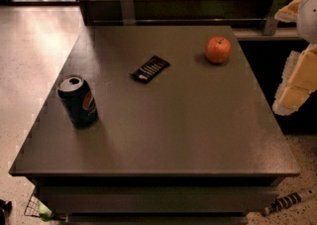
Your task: Move apple near pepsi can
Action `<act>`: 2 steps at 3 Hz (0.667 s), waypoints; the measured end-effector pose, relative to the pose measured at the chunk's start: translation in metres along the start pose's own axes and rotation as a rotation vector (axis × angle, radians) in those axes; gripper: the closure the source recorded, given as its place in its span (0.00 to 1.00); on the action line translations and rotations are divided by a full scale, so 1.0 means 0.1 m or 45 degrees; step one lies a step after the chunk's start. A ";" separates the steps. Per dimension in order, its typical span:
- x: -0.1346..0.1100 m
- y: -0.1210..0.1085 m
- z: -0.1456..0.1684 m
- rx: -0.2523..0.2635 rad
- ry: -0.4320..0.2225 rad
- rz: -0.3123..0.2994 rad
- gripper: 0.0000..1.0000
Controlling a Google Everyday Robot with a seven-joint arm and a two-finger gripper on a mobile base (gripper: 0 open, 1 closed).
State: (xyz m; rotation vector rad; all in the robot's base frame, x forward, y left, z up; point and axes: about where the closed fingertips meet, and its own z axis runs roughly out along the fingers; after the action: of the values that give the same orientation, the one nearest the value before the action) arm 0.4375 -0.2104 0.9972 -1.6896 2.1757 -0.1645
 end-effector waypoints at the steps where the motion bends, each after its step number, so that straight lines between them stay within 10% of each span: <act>1: 0.00 0.00 0.00 0.000 0.000 0.000 0.00; 2: 0.01 -0.11 0.03 0.017 -0.036 0.027 0.00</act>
Offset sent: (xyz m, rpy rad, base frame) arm 0.0135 -0.0051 -0.0018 0.0324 -0.0068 -0.0188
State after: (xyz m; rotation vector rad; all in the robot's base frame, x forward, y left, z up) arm 0.4485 -0.2135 0.9977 -1.6511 2.1662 -0.1488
